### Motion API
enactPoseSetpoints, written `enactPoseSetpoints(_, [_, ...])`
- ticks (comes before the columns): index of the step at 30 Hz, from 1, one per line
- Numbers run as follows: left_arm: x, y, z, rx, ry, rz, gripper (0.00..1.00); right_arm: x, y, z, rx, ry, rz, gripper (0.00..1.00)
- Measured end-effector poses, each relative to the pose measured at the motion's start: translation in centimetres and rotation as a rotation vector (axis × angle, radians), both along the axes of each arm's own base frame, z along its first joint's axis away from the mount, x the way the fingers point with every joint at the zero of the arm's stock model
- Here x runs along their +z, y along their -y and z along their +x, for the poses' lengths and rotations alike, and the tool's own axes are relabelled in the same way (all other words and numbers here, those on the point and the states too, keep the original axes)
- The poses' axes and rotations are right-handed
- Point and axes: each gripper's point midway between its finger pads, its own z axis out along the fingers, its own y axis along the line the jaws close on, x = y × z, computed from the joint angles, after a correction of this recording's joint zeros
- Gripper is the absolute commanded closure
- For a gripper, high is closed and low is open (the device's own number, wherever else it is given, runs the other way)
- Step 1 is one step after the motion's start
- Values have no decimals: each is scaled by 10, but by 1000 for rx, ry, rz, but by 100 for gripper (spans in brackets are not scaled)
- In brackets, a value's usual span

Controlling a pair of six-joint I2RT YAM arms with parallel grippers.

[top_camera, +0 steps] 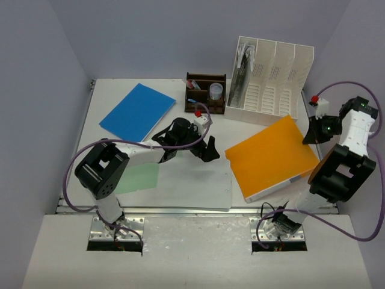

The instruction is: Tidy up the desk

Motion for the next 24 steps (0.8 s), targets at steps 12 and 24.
enactPoseSetpoints(12, [45,-23,15,-104,167,-31,0,90,-32,24,106,179,18,100])
enactPoseSetpoints(24, [133,-8,26,-346,502,-108,0,134,-112,11,345,299,16,100])
